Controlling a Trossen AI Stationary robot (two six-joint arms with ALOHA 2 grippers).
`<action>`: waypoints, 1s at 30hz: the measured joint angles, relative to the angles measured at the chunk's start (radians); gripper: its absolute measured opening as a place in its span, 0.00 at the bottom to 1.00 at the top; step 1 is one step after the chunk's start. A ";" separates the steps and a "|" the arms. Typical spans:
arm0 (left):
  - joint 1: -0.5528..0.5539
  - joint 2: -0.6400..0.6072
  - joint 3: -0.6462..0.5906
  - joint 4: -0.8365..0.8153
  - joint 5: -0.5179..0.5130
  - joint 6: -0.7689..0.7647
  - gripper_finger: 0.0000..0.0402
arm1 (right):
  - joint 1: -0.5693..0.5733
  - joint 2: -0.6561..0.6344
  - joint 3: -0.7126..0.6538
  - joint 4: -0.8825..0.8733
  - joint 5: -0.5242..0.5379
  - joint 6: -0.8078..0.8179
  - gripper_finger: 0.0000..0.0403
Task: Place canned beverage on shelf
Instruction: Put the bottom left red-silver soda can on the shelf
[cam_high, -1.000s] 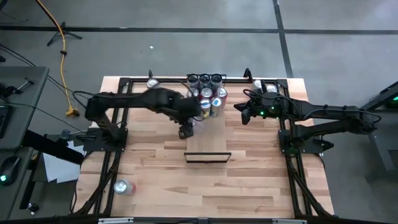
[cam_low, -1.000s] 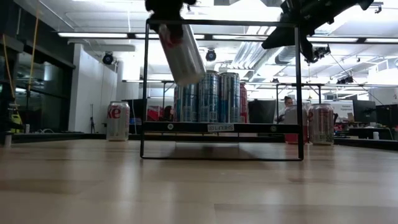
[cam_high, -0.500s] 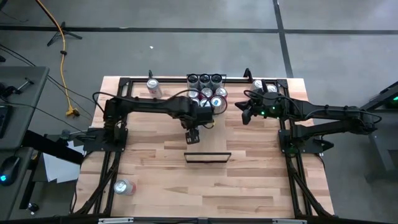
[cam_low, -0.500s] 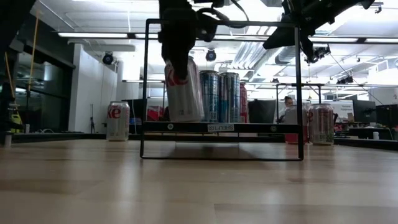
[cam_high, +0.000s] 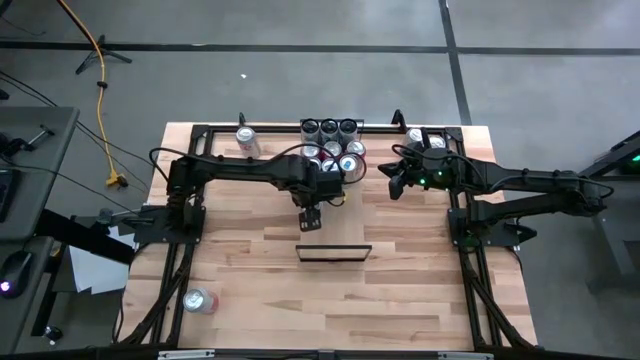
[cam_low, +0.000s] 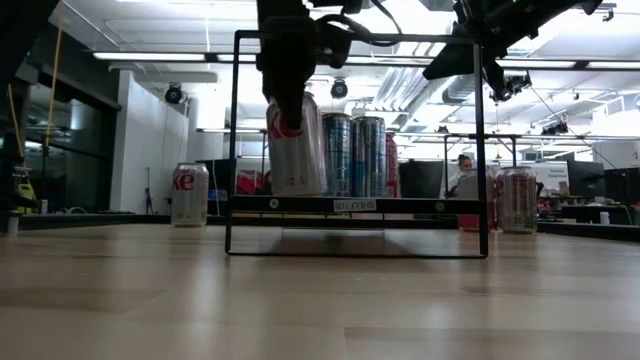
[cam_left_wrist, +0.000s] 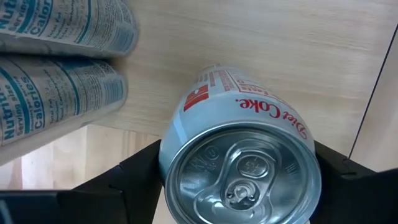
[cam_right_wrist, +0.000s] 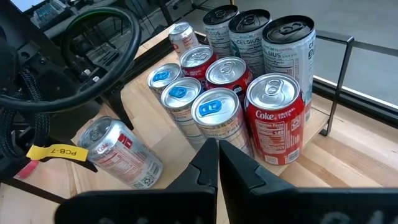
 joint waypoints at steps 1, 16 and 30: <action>0.000 0.000 0.000 0.000 0.000 0.000 0.65 | 0.000 0.000 0.000 0.000 0.000 0.000 0.00; 0.017 0.003 -0.004 0.031 0.013 -0.005 0.75 | 0.000 0.000 0.000 0.000 0.000 0.000 0.00; 0.011 -0.028 0.312 -0.127 0.013 0.001 0.91 | 0.000 0.001 0.000 0.000 0.000 0.000 0.00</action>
